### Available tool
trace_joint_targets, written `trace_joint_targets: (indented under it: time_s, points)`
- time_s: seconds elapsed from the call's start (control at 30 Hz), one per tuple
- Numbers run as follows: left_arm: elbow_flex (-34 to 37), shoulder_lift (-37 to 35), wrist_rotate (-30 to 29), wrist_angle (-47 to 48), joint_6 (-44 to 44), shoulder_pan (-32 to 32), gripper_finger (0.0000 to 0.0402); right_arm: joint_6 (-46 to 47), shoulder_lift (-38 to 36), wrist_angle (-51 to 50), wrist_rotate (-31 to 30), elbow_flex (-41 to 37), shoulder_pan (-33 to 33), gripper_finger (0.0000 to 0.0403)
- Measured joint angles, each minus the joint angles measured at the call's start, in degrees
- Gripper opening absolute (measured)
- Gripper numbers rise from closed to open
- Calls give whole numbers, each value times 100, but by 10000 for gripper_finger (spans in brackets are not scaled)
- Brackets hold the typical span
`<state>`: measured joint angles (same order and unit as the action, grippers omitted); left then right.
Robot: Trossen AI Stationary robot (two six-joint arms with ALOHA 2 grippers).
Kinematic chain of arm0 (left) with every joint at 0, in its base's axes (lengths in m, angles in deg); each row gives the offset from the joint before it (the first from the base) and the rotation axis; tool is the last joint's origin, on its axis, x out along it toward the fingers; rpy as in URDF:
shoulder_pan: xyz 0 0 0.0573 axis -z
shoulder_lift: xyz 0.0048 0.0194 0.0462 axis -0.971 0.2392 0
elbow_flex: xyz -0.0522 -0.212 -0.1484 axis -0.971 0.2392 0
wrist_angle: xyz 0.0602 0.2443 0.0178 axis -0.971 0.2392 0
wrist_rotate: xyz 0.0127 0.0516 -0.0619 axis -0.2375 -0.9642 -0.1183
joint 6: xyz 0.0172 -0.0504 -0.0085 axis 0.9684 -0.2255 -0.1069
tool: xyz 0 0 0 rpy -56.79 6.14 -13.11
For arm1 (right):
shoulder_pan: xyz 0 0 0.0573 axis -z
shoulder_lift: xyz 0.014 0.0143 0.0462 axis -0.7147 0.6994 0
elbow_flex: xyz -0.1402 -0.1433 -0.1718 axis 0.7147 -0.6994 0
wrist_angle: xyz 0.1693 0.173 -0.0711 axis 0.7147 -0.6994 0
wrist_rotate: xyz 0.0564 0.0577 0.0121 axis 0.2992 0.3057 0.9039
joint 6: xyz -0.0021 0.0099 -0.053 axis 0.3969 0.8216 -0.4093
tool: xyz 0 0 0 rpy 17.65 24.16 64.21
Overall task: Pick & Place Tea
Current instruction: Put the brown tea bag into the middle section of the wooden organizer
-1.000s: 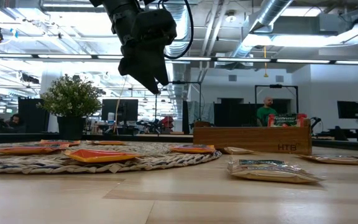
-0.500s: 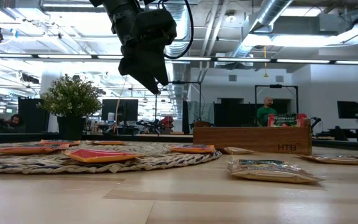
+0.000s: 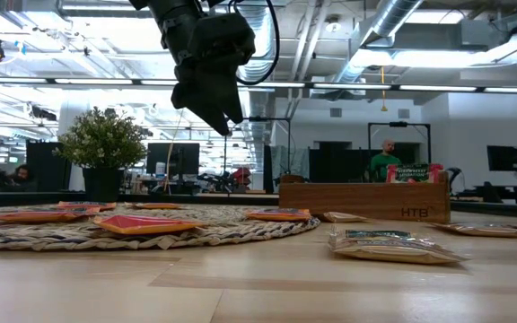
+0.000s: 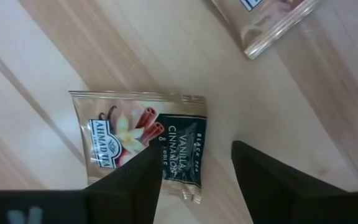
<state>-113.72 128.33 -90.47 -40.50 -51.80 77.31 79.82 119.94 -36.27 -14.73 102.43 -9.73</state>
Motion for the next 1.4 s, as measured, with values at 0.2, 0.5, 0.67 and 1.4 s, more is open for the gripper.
trace_joint_targets:
  time_s: [0.2,0.5,0.67,1.4]
  points:
    - [0,0,0,-9,58,0,241,39,13,-103,19,-7,9,140]
    - [0,0,0,-11,58,0,241,41,19,-266,29,-26,2,24]
    - [0,0,0,-11,58,0,241,53,19,-339,47,-26,0,5]
    - [0,0,2,-13,58,0,241,-463,68,-3612,-505,1892,58,0]
